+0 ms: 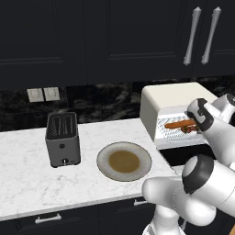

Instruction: Pick up the kebab skewer and baguette bread, and place them inside the toaster oven. Close the toaster oven door and start by setting the timer.

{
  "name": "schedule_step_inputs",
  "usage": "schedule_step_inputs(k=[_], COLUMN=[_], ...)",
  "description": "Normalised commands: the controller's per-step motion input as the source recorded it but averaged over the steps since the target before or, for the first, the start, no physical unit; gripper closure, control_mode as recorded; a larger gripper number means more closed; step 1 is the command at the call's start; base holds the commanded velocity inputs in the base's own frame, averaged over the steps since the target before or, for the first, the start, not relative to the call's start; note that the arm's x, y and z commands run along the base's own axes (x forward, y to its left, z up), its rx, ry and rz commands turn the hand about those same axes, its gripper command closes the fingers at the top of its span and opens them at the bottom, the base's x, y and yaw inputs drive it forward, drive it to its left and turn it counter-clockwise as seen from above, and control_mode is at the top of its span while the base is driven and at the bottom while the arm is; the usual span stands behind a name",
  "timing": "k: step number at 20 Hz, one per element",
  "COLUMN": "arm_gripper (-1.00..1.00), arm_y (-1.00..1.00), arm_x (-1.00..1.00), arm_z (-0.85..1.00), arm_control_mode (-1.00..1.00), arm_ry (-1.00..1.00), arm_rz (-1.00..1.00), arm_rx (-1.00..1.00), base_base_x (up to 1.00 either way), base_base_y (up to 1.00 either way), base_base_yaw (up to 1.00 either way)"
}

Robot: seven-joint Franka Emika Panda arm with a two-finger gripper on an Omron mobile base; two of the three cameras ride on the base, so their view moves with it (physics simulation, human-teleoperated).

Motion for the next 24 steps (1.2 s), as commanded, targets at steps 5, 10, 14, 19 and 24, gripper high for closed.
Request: schedule_step_inputs(k=[5,10,14,19,24], arm_gripper=[-1.0,-1.0,-1.0,-1.0,-1.0], arm_y=[-0.05,-0.17,0.03,0.41,0.58], arm_x=[-0.26,-0.53,-0.61,-0.31,0.0], arm_z=[0.37,0.01,0.0,-0.04,-0.33], arm_control_mode=[-1.0,-1.0,-1.0,-1.0,-1.0], arm_ry=[-0.04,-0.15,-0.22,-0.3,-0.12], arm_rz=[0.16,0.28,0.36,0.41,0.34], arm_rx=[0.0,-0.01,-0.12,-0.31,-0.39], base_base_x=[0.0,0.0,0.0,0.0,0.0], base_base_y=[0.0,0.0,0.0,0.0,0.0], base_base_yaw=[0.0,0.0,0.0,0.0,0.0])
